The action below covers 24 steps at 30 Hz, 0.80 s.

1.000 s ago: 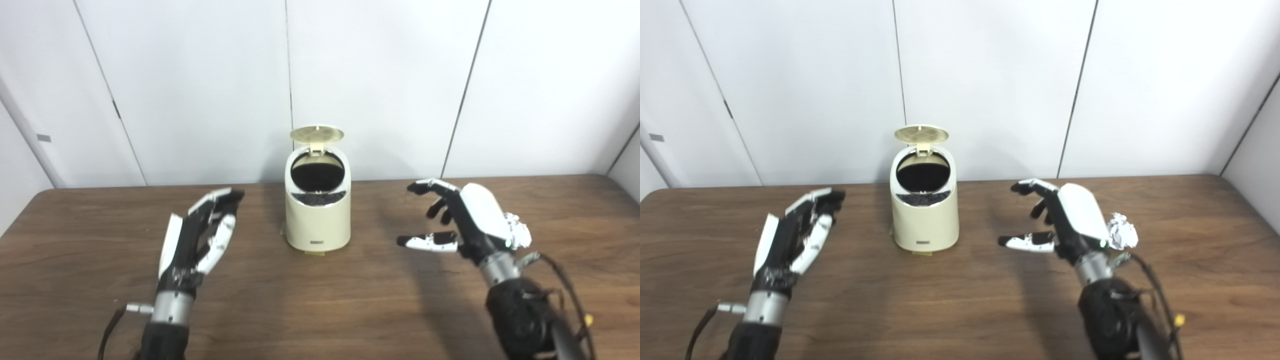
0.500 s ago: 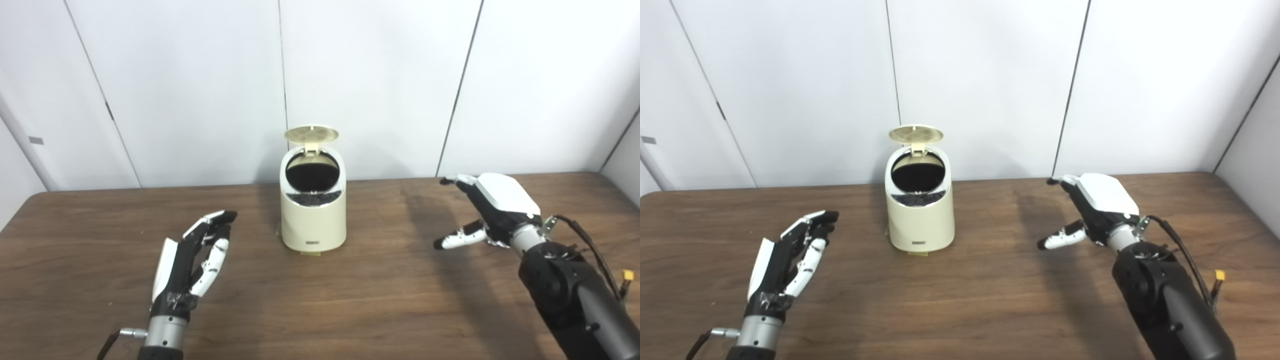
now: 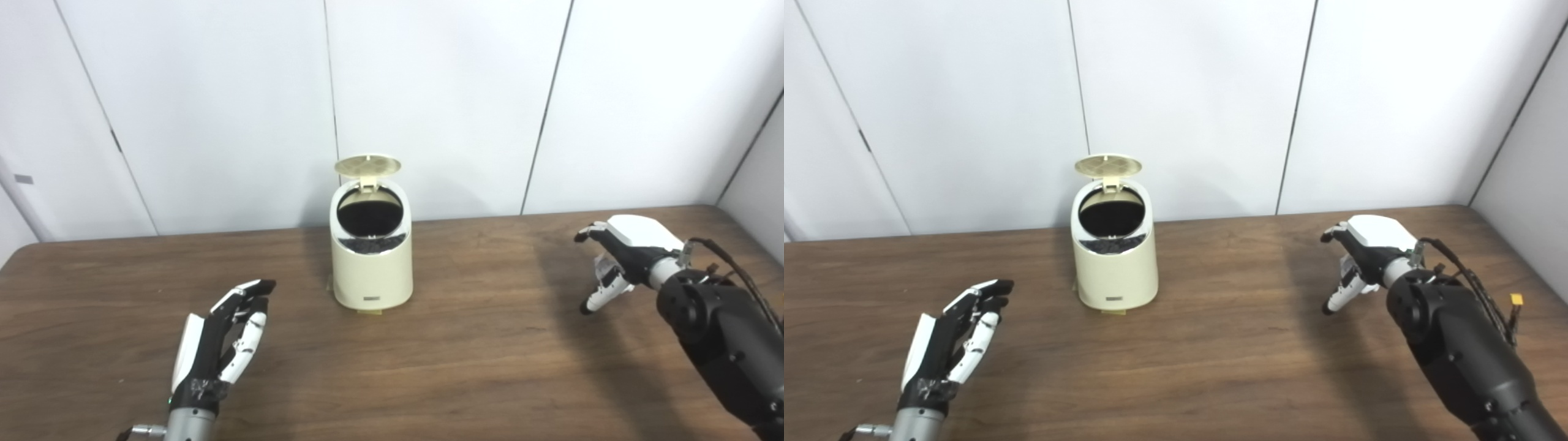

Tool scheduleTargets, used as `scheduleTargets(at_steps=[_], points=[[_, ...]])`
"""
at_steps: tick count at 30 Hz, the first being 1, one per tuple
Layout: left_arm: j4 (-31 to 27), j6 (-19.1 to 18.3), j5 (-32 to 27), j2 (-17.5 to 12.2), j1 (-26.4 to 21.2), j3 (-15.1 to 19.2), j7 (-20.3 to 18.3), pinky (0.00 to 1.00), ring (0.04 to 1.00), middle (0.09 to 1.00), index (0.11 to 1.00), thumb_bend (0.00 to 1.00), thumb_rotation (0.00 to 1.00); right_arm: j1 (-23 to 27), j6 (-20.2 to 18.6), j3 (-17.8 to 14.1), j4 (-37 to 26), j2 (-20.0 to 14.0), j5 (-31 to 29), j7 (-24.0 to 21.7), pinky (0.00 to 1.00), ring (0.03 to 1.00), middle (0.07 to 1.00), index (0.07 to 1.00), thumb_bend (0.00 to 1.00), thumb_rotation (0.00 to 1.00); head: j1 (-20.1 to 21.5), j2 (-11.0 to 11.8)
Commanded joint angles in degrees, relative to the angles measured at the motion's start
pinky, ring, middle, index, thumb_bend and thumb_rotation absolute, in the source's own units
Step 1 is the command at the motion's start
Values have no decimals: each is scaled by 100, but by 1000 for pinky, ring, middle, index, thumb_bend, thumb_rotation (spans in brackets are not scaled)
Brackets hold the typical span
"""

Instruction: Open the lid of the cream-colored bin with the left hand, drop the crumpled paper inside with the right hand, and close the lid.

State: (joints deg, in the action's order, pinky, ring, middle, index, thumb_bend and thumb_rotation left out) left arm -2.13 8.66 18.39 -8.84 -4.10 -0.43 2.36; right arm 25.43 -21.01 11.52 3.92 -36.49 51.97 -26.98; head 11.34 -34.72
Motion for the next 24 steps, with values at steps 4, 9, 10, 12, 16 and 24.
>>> scheduleTargets(at_steps=[4,9,10,12,16,24], points=[[-24,351,-42,-53,-136,23,119,652,744,771,776,284,762,367,-61,-10,181,-263,47,-29,734,811,911,822,973,248,-8,-16],[-41,352,-32,-42,-143,38,110,650,742,768,774,287,776,408,-114,71,395,-316,101,-61,746,856,912,809,984,249,-2,-26],[-44,348,-25,-45,-143,38,108,650,742,768,774,287,780,416,-112,88,430,-331,105,-66,760,862,909,803,986,243,4,-29],[-46,343,-22,-49,-142,40,103,652,744,772,778,286,787,420,-62,129,483,-369,97,-51,829,878,901,792,983,233,8,-33],[-65,304,-29,-43,-135,43,94,658,750,777,781,305,801,415,-40,184,485,-420,48,-61,913,900,889,773,943,206,12,-37],[-25,339,-26,-31,-149,46,113,654,746,773,776,301,801,328,136,138,390,-450,-95,115,905,881,858,734,897,132,10,-26]])
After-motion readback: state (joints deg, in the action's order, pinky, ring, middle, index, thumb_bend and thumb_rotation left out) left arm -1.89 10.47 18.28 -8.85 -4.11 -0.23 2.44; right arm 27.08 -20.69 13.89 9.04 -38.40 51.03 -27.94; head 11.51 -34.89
